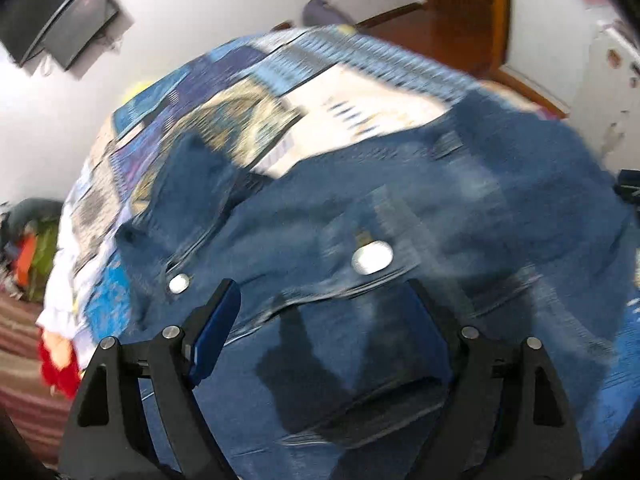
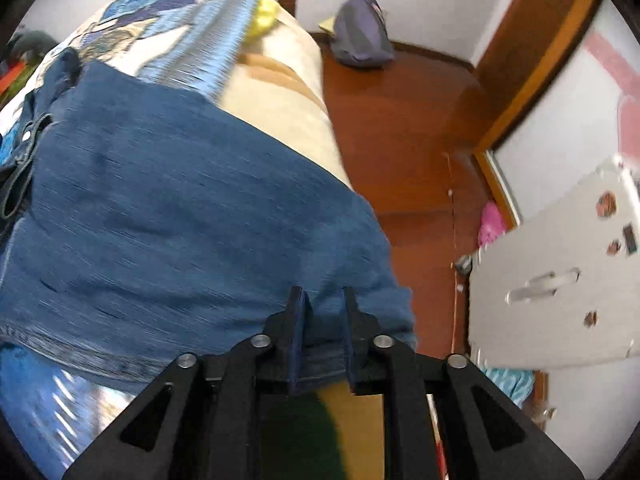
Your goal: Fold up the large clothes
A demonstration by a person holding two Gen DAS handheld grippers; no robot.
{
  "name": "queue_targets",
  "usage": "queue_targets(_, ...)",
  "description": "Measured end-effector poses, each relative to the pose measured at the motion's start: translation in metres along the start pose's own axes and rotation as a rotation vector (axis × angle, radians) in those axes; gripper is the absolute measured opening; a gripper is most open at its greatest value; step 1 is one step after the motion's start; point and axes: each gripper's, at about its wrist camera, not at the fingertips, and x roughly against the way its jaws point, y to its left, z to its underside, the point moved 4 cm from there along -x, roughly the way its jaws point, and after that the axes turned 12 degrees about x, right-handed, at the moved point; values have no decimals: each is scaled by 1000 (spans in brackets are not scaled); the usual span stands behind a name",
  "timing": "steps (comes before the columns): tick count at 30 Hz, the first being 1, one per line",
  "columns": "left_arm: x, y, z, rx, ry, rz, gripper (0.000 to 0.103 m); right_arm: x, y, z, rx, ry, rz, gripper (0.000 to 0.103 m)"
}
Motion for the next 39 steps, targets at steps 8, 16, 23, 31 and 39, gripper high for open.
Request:
queue_targets(8, 34, -27, -21, 4, -96, 63, 82, 16, -57, 32, -365, -35, -254, 73)
queue_targets(16, 53, -8, -30, 100, -112, 109, 82, -20, -52, 44, -608, 18, -472, 73)
queue_targets(23, 74, 29, -16, 153, -144, 83, 82, -34, -48, 24, -660, -16, -418, 34)
queue_targets(31, 97, 88, -2, 270, -183, 51, 82, 60, -36, -37, -512, -294, -320, 13)
queue_targets(39, 125, 142, 21, 381, -231, 52, 82, 192, 26, -127, -342, -601, -432, 11)
